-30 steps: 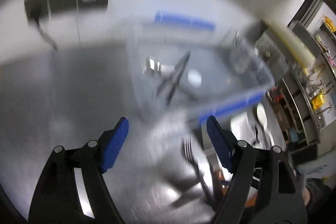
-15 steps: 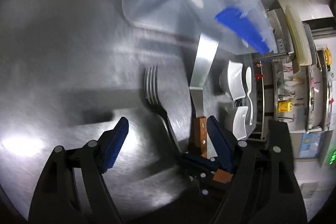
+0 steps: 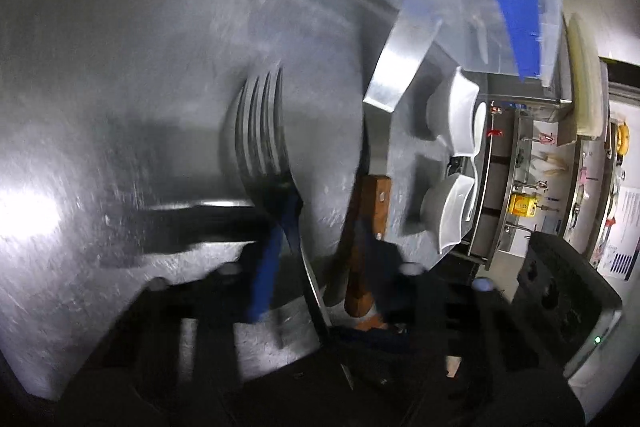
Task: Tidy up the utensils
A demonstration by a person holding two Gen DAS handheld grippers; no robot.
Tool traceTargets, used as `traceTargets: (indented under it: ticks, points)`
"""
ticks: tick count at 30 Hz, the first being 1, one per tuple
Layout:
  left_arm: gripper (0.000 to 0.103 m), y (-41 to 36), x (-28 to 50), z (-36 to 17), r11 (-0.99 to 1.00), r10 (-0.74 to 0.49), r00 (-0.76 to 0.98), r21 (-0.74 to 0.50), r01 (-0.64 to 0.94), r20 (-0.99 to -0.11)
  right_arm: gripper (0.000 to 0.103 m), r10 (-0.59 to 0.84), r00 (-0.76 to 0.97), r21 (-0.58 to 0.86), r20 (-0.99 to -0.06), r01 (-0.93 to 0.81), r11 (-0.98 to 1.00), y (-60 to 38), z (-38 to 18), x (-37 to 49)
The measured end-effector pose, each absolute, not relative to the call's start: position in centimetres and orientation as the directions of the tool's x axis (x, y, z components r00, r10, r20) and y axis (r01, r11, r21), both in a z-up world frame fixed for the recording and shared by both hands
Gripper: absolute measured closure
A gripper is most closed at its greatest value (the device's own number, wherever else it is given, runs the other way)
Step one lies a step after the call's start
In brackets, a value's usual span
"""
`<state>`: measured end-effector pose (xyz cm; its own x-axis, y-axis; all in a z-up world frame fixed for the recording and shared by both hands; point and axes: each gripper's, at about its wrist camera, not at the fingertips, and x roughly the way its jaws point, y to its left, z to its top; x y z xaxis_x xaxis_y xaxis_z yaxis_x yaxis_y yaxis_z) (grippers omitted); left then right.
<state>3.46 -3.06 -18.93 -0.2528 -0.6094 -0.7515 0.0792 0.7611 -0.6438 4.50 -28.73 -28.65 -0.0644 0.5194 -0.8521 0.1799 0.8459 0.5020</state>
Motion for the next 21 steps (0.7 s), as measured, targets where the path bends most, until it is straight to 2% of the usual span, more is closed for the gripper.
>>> traceTargets:
  ticks: [1, 3, 6, 8, 14, 21]
  points:
    - [0.090, -3.0, 3.2, -19.5, 0.769, -0.602, -0.263, -0.636, 0.063, -0.754, 0.096, 0.520, -0.065, 0.503, -0.851, 0.178, 0.846, -29.0, -28.7, 4.5]
    - [0.096, -3.1, 3.1, -19.8, 0.771, -0.605, -0.264, -0.636, 0.042, -0.751, 0.096, 0.519, -0.065, 0.501, -0.852, 0.178, 0.847, -29.3, -29.0, 4.5]
    - [0.096, -2.3, 2.9, -19.3, 0.757, -0.628, -0.238, -0.653, 0.033, -0.741, 0.096, 0.518, -0.062, 0.502, -0.853, 0.172, 0.847, -28.4, -29.1, 4.4]
    - [0.097, -1.7, 2.8, -17.7, 0.735, -0.652, -0.203, -0.675, 0.067, -0.731, 0.096, 0.513, -0.048, 0.503, -0.857, 0.141, 0.853, -27.0, -26.5, 4.5]
    - [0.097, -2.3, 4.3, -7.1, 0.643, -0.725, -0.051, -0.701, 0.308, -0.687, 0.096, 0.484, 0.117, 0.488, -0.867, 0.005, 0.873, -26.9, -20.2, 6.5]
    - [0.097, -7.8, 14.4, 3.5, 0.604, -0.767, 0.128, -0.641, 0.474, -0.629, 0.096, 0.274, 0.404, 0.276, -0.873, -0.056, 0.960, -31.9, -11.5, 16.7]
